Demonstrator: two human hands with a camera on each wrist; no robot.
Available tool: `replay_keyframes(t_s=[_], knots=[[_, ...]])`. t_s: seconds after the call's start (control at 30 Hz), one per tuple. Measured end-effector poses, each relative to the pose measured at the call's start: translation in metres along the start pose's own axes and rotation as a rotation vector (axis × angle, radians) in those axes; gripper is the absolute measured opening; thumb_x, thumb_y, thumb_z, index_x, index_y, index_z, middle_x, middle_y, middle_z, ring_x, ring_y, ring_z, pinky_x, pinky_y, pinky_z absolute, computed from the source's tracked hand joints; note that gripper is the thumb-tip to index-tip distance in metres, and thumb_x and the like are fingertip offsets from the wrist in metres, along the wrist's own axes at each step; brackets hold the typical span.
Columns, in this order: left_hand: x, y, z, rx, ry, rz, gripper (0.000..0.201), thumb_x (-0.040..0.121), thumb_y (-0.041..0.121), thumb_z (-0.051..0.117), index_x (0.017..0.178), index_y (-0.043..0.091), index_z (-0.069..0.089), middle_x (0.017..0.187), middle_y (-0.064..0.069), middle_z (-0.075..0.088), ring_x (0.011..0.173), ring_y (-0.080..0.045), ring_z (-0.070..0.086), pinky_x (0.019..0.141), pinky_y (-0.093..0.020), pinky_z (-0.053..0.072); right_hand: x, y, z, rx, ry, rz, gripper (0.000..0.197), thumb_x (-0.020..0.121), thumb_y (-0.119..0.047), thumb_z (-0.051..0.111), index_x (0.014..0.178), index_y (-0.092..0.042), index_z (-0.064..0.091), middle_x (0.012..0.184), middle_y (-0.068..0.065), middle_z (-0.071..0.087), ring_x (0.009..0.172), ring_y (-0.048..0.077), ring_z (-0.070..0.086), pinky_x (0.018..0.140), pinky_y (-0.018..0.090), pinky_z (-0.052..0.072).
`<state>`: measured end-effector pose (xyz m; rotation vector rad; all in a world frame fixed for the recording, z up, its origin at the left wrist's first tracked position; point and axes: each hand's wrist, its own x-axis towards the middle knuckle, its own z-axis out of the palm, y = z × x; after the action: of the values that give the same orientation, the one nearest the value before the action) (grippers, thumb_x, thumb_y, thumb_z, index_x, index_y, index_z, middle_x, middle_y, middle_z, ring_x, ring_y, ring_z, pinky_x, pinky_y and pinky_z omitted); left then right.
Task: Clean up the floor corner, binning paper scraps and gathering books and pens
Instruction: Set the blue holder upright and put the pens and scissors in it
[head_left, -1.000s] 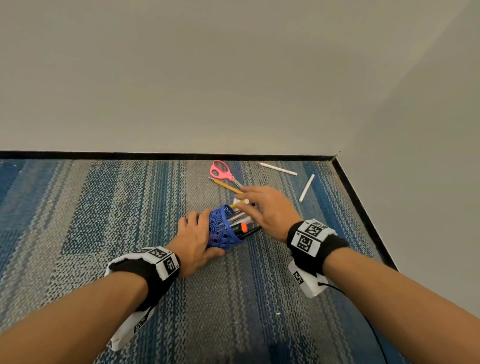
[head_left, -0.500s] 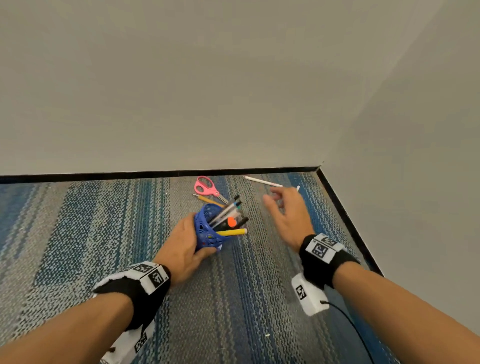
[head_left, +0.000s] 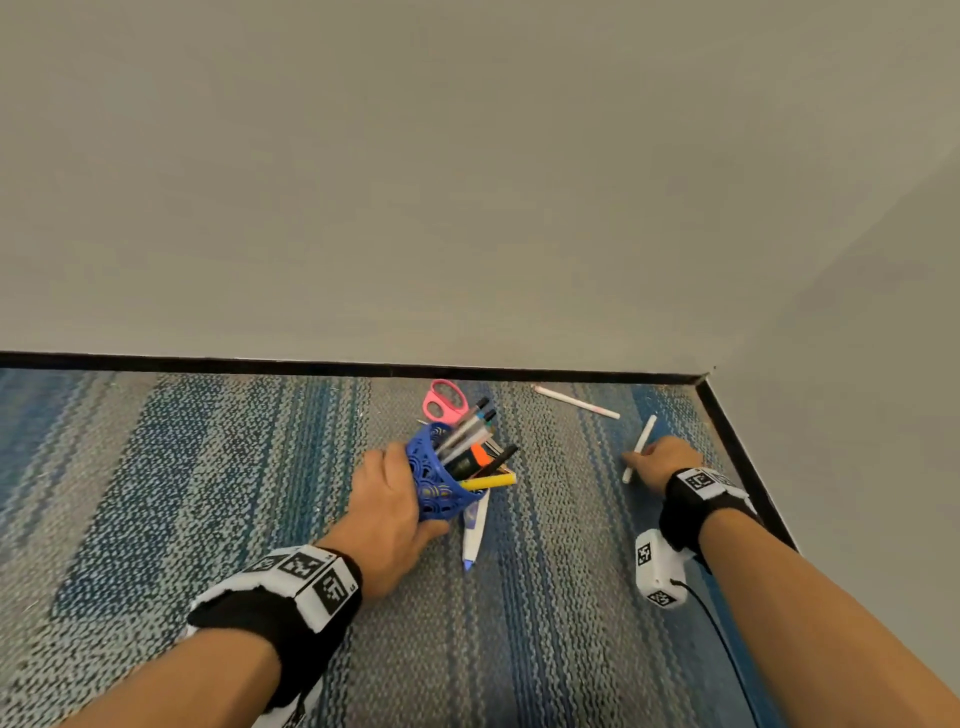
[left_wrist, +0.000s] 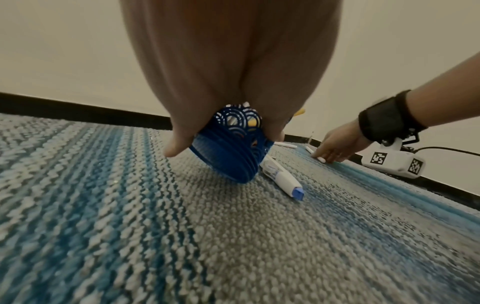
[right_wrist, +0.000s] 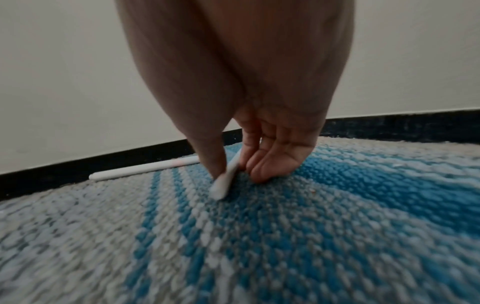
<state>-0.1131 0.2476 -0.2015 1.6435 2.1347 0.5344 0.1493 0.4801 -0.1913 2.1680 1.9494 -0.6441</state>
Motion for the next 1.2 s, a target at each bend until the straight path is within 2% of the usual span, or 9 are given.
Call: replay_keyframes(t_s=[0.1, 0.2, 0.37, 0.53, 0.7, 0.83, 0.93, 1.03, 1.2], knots=[[-0.002, -0.003, -0.002, -0.045, -0.007, 0.015, 0.087, 0.086, 0.044, 0.063, 0.144, 0.000, 0.016, 0.130, -0.011, 0.032, 0.118, -0.025, 0.034, 0.108, -0.035, 0.029, 0.009, -0.002, 0.001, 0.077, 0.067, 0.042, 0.026, 0.094, -0.021, 0.053, 0.103, 0.003, 0.062, 0.097, 0.018, 0.065, 0.086, 0.033, 0.059, 0.070, 0.032, 0.047], [-0.007, -0.009, -0.005, -0.146, -0.018, 0.022, 0.089, 0.088, 0.044, 0.061, 0.147, 0.004, 0.008, 0.132, -0.007, 0.027, 0.123, -0.020, 0.029, 0.112, -0.030, 0.024, 0.002, -0.014, -0.005, 0.249, 0.298, -0.133, 0.021, 0.099, -0.018, 0.042, 0.112, -0.003, 0.049, 0.098, 0.017, 0.058, 0.084, 0.033, 0.055, 0.073, 0.037, 0.042], [-0.007, -0.009, -0.011, -0.121, -0.026, 0.040, 0.082, 0.088, 0.044, 0.060, 0.145, 0.009, 0.012, 0.128, -0.003, 0.028, 0.120, -0.018, 0.029, 0.110, -0.033, 0.027, 0.005, -0.045, 0.002, -0.264, 0.293, -0.601, 0.038, 0.096, -0.042, 0.044, 0.118, -0.011, 0.049, 0.107, 0.013, 0.062, 0.094, 0.035, 0.058, 0.079, 0.045, 0.045], [0.002, 0.009, -0.013, 0.061, -0.049, 0.001, 0.073, 0.089, 0.050, 0.054, 0.139, 0.010, 0.019, 0.123, -0.004, 0.027, 0.112, -0.019, 0.029, 0.101, -0.032, 0.027, 0.010, -0.053, 0.021, -0.387, 0.218, -0.396, 0.037, 0.097, -0.043, 0.043, 0.114, -0.011, 0.052, 0.116, 0.014, 0.057, 0.110, 0.035, 0.049, 0.087, 0.048, 0.044], [0.001, 0.014, -0.014, 0.083, -0.051, -0.032, 0.078, 0.088, 0.050, 0.056, 0.140, 0.007, 0.018, 0.128, -0.008, 0.028, 0.115, -0.022, 0.030, 0.104, -0.034, 0.026, -0.024, -0.049, 0.035, -0.034, 0.269, -0.394, 0.017, 0.100, -0.017, 0.038, 0.101, -0.001, 0.044, 0.103, 0.021, 0.049, 0.089, 0.038, 0.052, 0.068, 0.039, 0.038], [0.000, 0.006, -0.011, 0.029, -0.054, -0.047, 0.087, 0.085, 0.054, 0.059, 0.143, 0.006, 0.017, 0.131, -0.010, 0.030, 0.118, -0.025, 0.031, 0.106, -0.034, 0.026, -0.070, -0.063, 0.015, 0.303, 0.337, -0.493, 0.022, 0.100, -0.033, 0.039, 0.096, -0.011, 0.041, 0.071, 0.004, 0.052, 0.061, 0.028, 0.052, 0.055, 0.034, 0.038], [-0.002, 0.004, -0.012, 0.033, -0.081, -0.066, 0.091, 0.085, 0.054, 0.059, 0.145, 0.002, 0.014, 0.135, -0.013, 0.030, 0.123, -0.028, 0.032, 0.108, -0.035, 0.027, -0.112, -0.086, 0.002, 0.430, 0.217, -0.614, 0.028, 0.099, -0.034, 0.042, 0.079, -0.014, 0.046, 0.074, 0.000, 0.045, 0.064, 0.017, 0.043, 0.056, 0.029, 0.036], [-0.016, 0.004, -0.017, -0.028, -0.116, -0.109, 0.088, 0.086, 0.049, 0.062, 0.144, -0.001, 0.017, 0.138, -0.016, 0.030, 0.128, -0.030, 0.032, 0.109, -0.036, 0.027, -0.151, -0.108, -0.001, 0.498, 0.056, -0.662, 0.033, 0.099, -0.036, 0.041, 0.075, -0.020, 0.057, 0.094, 0.004, 0.038, 0.091, 0.021, 0.042, 0.082, 0.033, 0.039], [-0.042, 0.017, -0.036, -0.080, -0.188, -0.148, 0.070, 0.085, 0.042, 0.067, 0.129, 0.001, 0.031, 0.129, -0.017, 0.038, 0.121, -0.032, 0.041, 0.102, -0.038, 0.036, -0.204, -0.120, -0.002, 0.710, -0.294, -0.670, 0.036, 0.099, -0.035, 0.043, 0.086, -0.010, 0.066, 0.071, 0.002, 0.054, 0.062, 0.012, 0.050, 0.057, 0.021, 0.043]])
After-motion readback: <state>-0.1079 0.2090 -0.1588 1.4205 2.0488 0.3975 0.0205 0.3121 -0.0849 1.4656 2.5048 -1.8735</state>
